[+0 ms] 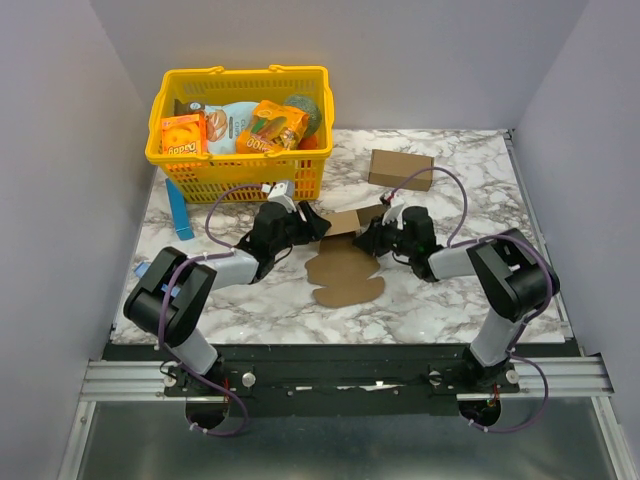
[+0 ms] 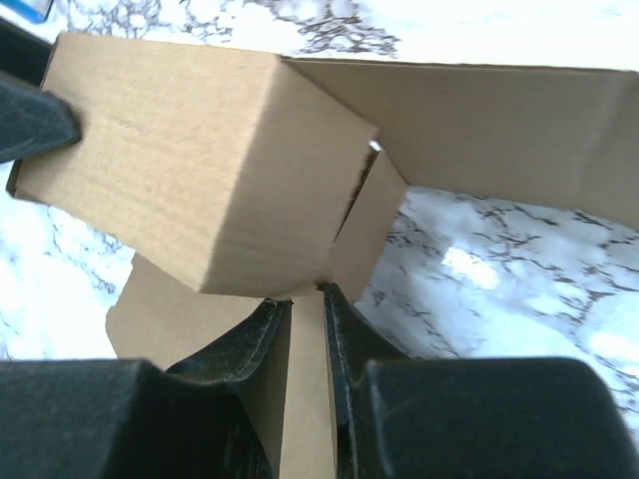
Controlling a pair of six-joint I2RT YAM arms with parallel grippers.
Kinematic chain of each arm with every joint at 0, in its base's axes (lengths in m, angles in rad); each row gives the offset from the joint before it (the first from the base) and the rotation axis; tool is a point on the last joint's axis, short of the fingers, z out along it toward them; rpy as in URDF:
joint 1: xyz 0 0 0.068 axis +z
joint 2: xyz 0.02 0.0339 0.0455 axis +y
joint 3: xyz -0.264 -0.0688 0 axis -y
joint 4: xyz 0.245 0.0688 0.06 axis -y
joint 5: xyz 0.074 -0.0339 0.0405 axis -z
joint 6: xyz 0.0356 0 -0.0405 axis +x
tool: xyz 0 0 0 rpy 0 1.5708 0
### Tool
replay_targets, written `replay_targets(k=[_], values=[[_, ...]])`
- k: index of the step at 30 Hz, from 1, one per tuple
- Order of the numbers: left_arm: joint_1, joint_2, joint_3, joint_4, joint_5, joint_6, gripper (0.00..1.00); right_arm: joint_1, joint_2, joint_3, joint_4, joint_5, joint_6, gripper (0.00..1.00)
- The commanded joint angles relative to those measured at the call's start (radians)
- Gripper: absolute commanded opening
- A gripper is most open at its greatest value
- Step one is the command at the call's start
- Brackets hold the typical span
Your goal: Fold the paper box
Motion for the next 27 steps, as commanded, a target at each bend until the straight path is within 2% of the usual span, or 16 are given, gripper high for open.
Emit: replay_targets(k=[1,9,11,15,17,18,22,23,26,27], values=[[-0.001,0.032,0.004,-0.033,0.023,-0.002,0.66,0.032,-0.006,0.005,0.008,-0.013,-0.044,0.27],[-0.001,0.028,0.001,-0.025,0.029,-0.009,0.65,0.053,-0.008,0.028,-0.035,0.019,-0.058,0.27],[0.000,0.020,0.001,-0.040,0.021,0.001,0.65,0.055,-0.035,0.027,-0.060,0.028,-0.058,0.30],[0.023,0.000,0.003,-0.066,0.017,0.023,0.65,0.056,-0.154,-0.013,-0.165,0.066,-0.078,0.57],[0.034,-0.012,0.015,-0.094,0.024,0.040,0.65,0.055,-0.219,-0.055,-0.251,0.082,-0.092,0.61],[0.034,-0.015,0.023,-0.103,0.026,0.059,0.65,0.055,-0.297,-0.071,-0.273,0.083,-0.096,0.68],[0.039,-0.020,0.073,-0.148,0.043,0.099,0.65,0.055,-0.504,-0.131,-0.440,0.108,-0.098,0.73],[0.040,-0.018,0.082,-0.175,0.046,0.110,0.65,0.055,-0.540,-0.122,-0.524,0.154,-0.086,0.74],[0.043,-0.020,0.108,-0.212,0.056,0.136,0.66,0.050,-0.627,-0.043,-0.712,0.270,-0.113,0.79],[0.043,-0.024,0.113,-0.218,0.058,0.139,0.67,0.049,-0.629,0.032,-0.768,0.289,-0.128,0.82]])
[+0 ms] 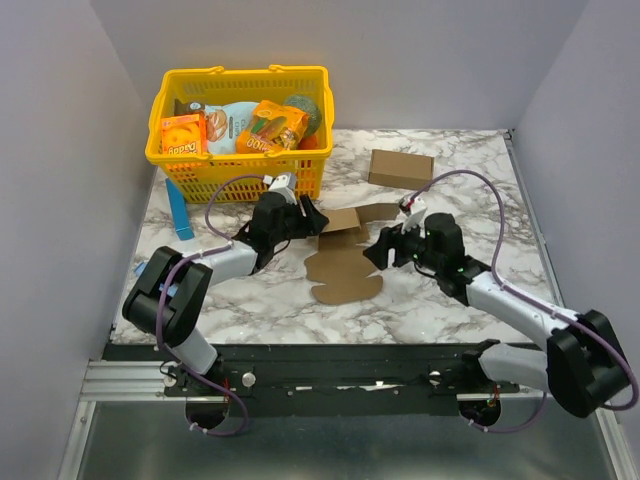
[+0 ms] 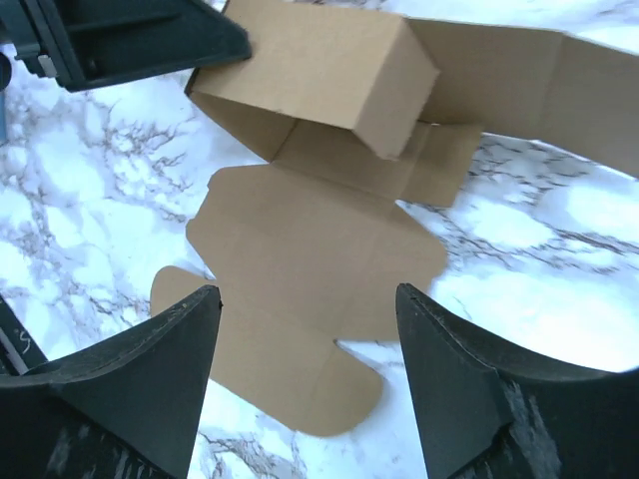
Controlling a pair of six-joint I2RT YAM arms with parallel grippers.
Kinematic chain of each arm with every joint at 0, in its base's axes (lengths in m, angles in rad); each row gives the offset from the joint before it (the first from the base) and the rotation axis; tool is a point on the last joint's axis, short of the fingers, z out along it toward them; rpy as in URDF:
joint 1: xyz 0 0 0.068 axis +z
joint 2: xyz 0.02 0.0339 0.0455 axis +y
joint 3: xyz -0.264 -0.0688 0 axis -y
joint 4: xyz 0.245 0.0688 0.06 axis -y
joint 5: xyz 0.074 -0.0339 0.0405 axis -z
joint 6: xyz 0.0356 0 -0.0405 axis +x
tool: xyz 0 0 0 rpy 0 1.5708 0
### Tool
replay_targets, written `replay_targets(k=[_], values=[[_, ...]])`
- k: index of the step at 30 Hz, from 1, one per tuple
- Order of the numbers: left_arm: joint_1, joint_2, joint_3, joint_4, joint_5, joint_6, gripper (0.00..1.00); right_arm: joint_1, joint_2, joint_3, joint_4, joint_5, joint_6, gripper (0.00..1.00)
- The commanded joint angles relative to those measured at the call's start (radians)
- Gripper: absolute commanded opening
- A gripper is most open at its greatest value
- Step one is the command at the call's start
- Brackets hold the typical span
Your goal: Fold the paper box
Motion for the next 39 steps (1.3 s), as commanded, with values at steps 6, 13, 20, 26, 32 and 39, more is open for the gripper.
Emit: replay_targets(k=[6,13,20,26,32,39], values=[[0.014,-0.048,0.065,-0.132,0.018,0.076,0.77,-0.113,0.124,0.394,-0.448,0.107,-0.187,0.83],[0.019,-0.074,0.091,-0.189,0.001,0.082,0.91,-0.138,0.359,0.603,-0.545,0.103,-0.428,0.83],[0.019,-0.060,0.077,-0.218,0.015,0.071,0.89,-0.139,0.487,0.649,-0.533,0.131,-0.578,0.82],[0.019,-0.019,0.094,-0.230,0.024,0.059,0.83,-0.139,0.547,0.669,-0.497,0.149,-0.638,0.82],[0.019,0.006,0.094,-0.209,0.043,0.047,0.71,-0.139,0.558,0.657,-0.491,0.103,-0.635,0.73],[0.019,0.011,0.077,-0.178,0.050,0.025,0.64,-0.139,0.521,0.624,-0.529,-0.040,-0.523,0.39]])
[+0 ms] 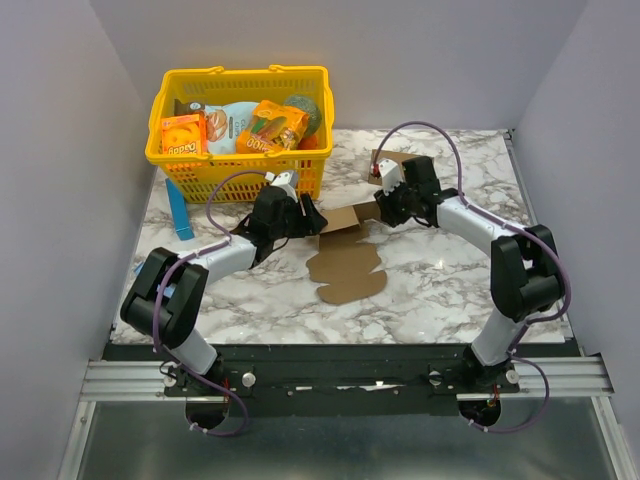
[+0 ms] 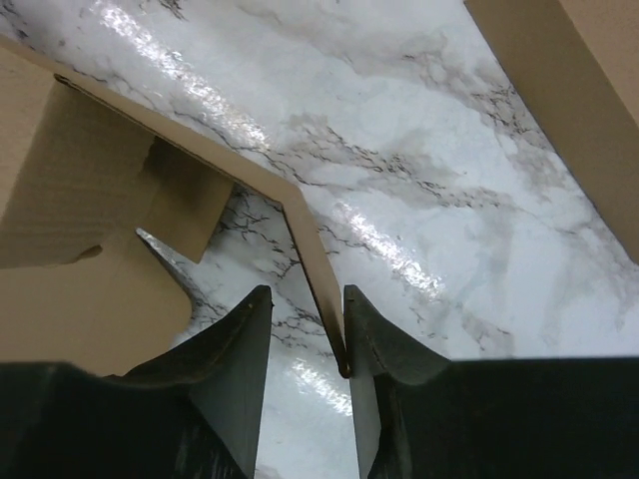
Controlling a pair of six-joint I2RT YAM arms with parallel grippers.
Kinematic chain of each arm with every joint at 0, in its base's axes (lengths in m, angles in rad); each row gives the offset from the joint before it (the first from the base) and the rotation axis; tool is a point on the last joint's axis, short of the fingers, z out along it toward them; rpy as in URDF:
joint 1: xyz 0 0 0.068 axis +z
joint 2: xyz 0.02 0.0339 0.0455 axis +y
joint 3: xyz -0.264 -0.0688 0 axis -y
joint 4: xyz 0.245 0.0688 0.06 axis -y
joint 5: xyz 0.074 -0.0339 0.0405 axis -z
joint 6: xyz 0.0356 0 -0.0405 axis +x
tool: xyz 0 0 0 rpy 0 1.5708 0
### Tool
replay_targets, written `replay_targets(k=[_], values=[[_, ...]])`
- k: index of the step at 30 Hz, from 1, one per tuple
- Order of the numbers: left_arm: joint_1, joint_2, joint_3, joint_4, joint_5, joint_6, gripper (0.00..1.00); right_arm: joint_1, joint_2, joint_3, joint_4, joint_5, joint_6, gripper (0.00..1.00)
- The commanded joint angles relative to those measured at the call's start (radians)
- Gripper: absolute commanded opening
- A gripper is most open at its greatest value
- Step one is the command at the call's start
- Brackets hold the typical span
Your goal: Fold the paper box
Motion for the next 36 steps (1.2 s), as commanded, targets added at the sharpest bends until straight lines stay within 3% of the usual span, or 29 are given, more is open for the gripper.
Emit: replay_targets(k=[1,7,20,28,32,35,36], values=[[0.006,0.025,-0.003,0.011,0.016,-0.014,0.64,-0.003,-0.026,-0.015,-0.030,-0.130,0.088,0.35],[0.006,0.031,-0.007,0.029,0.032,-0.020,0.60,-0.002,-0.037,-0.051,-0.067,-0.281,0.188,0.27],[0.004,0.042,-0.031,0.093,0.044,-0.066,0.50,0.012,-0.122,-0.110,-0.075,-0.473,0.228,0.23],[-0.007,0.032,-0.054,0.124,0.043,-0.087,0.49,0.060,-0.130,-0.103,-0.049,-0.490,0.280,0.22],[-0.017,0.032,-0.062,0.136,0.043,-0.092,0.48,0.072,-0.142,-0.126,0.046,-0.496,0.346,0.22],[-0.019,0.022,-0.068,0.127,0.032,-0.086,0.49,0.075,-0.153,-0.129,0.059,-0.410,0.387,0.23],[-0.019,0.017,-0.069,0.121,0.026,-0.080,0.49,0.075,-0.152,-0.126,0.045,-0.316,0.392,0.25]])
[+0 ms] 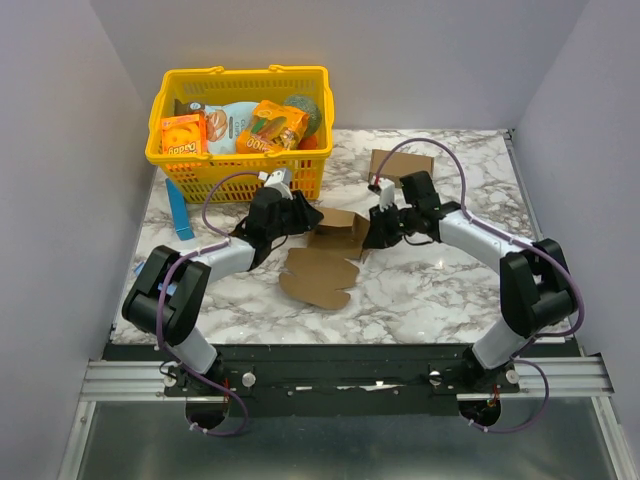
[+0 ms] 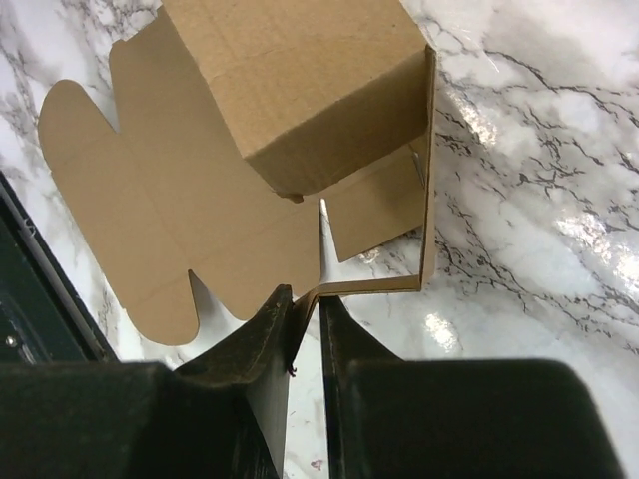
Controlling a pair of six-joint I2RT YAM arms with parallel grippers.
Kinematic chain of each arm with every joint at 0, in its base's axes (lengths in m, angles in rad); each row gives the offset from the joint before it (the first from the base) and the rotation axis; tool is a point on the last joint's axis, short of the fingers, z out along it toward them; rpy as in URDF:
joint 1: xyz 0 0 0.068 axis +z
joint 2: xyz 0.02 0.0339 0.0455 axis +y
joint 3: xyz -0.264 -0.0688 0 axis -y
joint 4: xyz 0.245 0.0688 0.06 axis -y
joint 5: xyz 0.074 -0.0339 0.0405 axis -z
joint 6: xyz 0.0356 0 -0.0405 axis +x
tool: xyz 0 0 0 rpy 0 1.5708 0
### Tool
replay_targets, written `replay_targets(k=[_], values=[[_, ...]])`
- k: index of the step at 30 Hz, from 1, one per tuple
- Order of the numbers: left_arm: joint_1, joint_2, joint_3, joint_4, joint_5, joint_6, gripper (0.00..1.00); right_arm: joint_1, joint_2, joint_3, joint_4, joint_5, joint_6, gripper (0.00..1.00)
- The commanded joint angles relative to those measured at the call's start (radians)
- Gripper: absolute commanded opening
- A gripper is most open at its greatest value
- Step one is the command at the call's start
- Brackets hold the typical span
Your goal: Fold the paper box
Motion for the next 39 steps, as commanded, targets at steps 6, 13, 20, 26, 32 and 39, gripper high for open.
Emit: replay_targets(k=[6,13,20,26,32,39], values=[[-0.032,-0.033,-0.042,-0.040,0.016,0.066,0.47,0.024,-0.123,-0.059,0.038,0.334,0.079,0.64],[-0.032,-0.033,-0.046,-0.046,0.036,0.087,0.47,0.026,-0.338,-0.214,0.088,0.342,0.156,0.72],[-0.032,-0.039,-0.045,-0.055,0.033,0.086,0.47,0.053,-0.352,-0.267,0.134,0.192,0.279,0.65],[-0.032,-0.047,-0.049,-0.062,0.020,0.084,0.46,0.066,-0.311,-0.303,0.231,0.212,0.383,0.68],[-0.032,-0.047,-0.049,-0.069,0.018,0.087,0.46,0.064,-0.131,-0.275,0.318,0.281,0.490,0.65],[-0.032,-0.048,-0.044,-0.078,0.016,0.094,0.46,0.064,-0.045,-0.254,0.383,0.370,0.494,0.63]])
